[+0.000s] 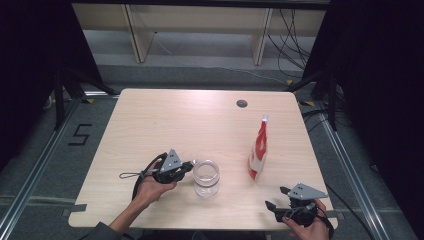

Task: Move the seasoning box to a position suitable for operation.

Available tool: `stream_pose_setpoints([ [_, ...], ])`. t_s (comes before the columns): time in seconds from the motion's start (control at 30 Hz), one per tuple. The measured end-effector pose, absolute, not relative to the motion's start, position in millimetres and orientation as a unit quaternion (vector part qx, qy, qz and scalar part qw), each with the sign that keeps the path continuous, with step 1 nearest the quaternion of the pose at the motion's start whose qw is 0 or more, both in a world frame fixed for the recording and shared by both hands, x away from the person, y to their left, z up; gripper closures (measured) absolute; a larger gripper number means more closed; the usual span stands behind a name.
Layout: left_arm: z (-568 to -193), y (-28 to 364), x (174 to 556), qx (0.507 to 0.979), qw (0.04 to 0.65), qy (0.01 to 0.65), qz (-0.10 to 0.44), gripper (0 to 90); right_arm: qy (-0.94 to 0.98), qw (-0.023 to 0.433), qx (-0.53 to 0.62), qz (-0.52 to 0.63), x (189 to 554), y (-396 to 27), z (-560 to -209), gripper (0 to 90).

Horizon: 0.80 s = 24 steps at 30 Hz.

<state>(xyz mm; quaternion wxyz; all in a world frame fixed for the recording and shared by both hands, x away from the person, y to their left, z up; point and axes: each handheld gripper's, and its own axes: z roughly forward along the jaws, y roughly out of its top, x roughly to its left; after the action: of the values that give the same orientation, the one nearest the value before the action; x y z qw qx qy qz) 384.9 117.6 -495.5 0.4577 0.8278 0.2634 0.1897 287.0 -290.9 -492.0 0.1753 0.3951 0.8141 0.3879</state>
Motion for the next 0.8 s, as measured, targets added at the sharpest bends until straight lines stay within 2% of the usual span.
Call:
stream_pose_setpoints([
  [0.23,-496.3,123.5,376.0,0.822,0.461,0.280,0.182,84.5,0.814,0.175,0.395,0.388,287.0,-291.0,-492.0,26.0],
  [0.27,-496.6,126.6,372.7,0.820,0.466,0.278,0.183,84.1,0.813,0.164,0.402,0.388,285.9,-290.5,-491.5,25.9],
  [0.3,-496.6,126.6,372.7,0.820,0.466,0.278,0.183,83.8,0.814,0.173,0.396,0.389,286.8,-291.2,-491.6,25.9],
  [0.33,-497.9,129.1,365.4,0.811,0.472,0.299,0.173,83.5,0.812,0.169,0.401,0.389,285.9,-291.0,-491.3,26.0],
  [0.5,-497.5,135.9,351.4,0.813,0.468,0.295,0.181,82.3,0.814,0.164,0.400,0.388,286.0,-290.8,-491.4,26.0],
  [0.63,-498.8,141.6,334.5,0.803,0.476,0.320,0.163,81.2,0.814,0.166,0.398,0.390,286.5,-290.0,-491.5,26.0],
  [0.8,-498.4,144.8,322.2,0.805,0.475,0.317,0.162,80.6,0.816,0.173,0.393,0.387,287.2,-290.9,-491.4,25.9],
])
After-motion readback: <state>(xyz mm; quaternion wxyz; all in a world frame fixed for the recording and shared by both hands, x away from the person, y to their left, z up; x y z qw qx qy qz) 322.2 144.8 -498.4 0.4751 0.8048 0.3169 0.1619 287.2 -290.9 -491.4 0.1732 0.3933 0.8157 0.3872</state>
